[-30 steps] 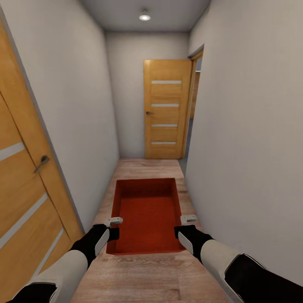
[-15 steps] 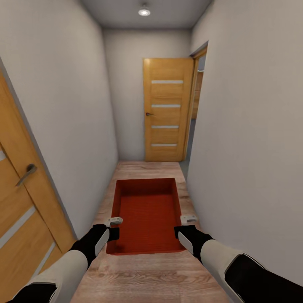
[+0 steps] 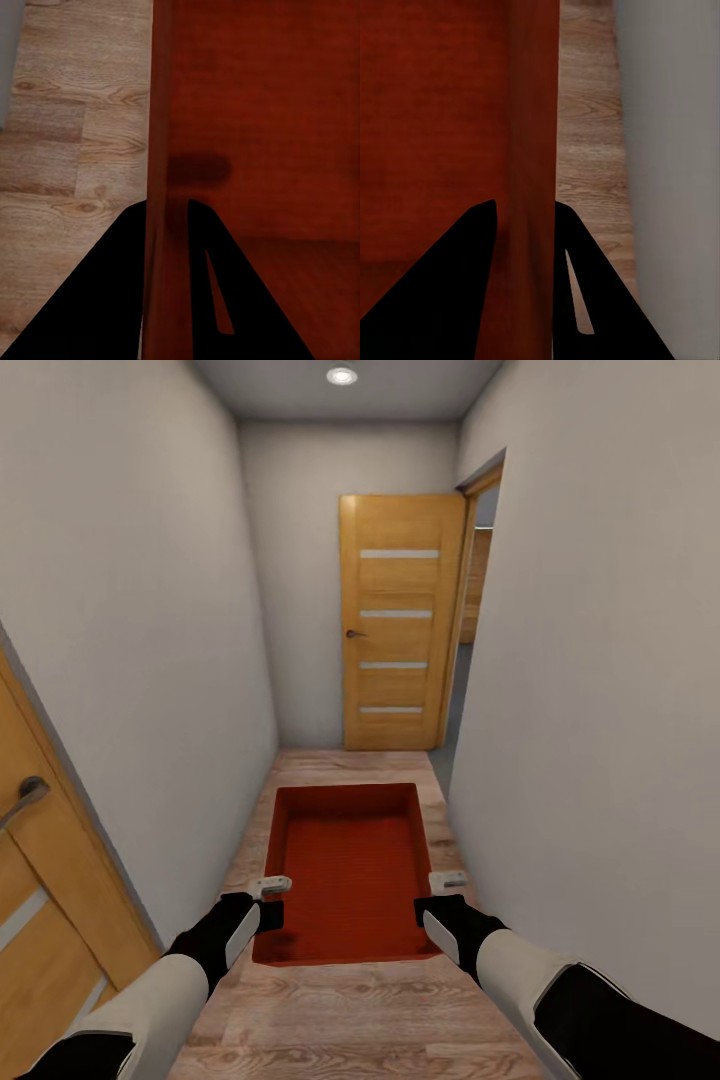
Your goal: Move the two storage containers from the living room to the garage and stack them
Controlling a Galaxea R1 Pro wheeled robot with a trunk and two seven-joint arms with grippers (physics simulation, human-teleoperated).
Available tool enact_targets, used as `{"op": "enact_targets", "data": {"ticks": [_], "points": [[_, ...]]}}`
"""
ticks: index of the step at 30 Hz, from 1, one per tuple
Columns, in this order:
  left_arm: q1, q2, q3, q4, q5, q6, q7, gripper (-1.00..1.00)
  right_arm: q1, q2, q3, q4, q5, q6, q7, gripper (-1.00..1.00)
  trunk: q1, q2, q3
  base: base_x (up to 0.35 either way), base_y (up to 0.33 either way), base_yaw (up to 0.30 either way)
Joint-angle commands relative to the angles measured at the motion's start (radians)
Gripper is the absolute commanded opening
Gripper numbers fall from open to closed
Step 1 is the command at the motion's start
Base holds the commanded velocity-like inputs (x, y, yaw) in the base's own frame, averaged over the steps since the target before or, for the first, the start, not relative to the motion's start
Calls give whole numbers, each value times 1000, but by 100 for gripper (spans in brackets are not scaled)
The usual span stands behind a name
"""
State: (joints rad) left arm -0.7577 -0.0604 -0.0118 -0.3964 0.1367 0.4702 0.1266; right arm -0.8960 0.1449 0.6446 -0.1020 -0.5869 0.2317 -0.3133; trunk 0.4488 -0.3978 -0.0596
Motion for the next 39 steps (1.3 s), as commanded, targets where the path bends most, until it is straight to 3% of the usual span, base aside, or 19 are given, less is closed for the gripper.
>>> {"op": "enact_targets", "data": {"ticks": [1, 39], "points": [[0, -6, 7, 1, -17, 8, 13, -100, -1, 4, -4, -11, 33, 8, -6, -100, 1, -2, -2, 322, 0, 0], [0, -6, 7, 1, -18, 8, 13, -100, -1, 4, -5, -11, 33, 8, -6, -100, 1, -2, -2, 322, 0, 0]]}}
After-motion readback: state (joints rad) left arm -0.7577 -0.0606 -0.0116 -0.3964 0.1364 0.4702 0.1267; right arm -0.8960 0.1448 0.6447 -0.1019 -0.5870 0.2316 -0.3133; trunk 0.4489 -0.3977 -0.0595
